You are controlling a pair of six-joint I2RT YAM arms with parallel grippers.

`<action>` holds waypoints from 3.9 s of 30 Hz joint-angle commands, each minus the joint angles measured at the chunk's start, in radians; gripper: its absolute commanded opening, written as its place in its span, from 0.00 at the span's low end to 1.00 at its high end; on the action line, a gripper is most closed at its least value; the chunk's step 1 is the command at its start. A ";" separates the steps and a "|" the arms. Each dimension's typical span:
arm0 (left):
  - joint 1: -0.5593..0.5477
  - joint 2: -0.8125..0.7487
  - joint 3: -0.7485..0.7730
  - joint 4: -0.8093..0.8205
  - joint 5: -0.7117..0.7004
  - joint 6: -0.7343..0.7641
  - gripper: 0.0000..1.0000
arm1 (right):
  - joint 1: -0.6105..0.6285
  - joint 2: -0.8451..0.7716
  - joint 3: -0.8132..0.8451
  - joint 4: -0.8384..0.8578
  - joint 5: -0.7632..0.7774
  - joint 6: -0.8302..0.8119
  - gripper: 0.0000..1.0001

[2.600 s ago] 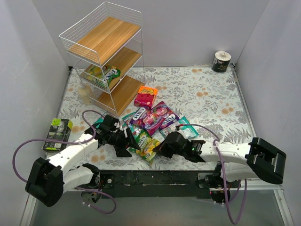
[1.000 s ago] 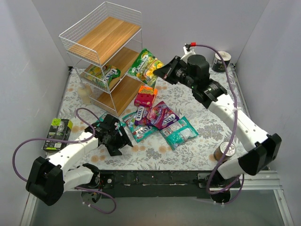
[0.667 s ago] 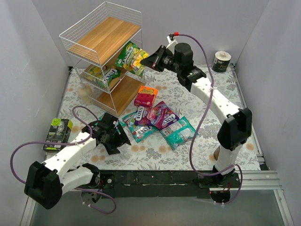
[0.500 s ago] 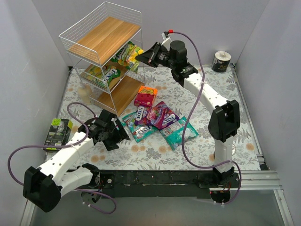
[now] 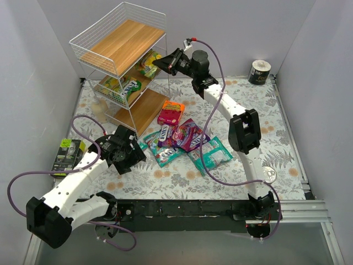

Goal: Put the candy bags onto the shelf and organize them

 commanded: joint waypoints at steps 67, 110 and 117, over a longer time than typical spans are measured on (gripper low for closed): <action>0.002 0.083 0.020 0.080 -0.050 0.116 0.81 | -0.007 -0.364 -0.239 -0.366 0.159 -0.386 0.61; 0.003 0.046 -0.001 0.069 -0.065 0.112 0.82 | 0.039 -0.085 -0.041 -0.172 0.147 -0.199 0.14; 0.003 0.045 -0.004 0.072 -0.059 0.114 0.82 | 0.040 -0.022 0.047 -0.133 0.147 -0.219 0.13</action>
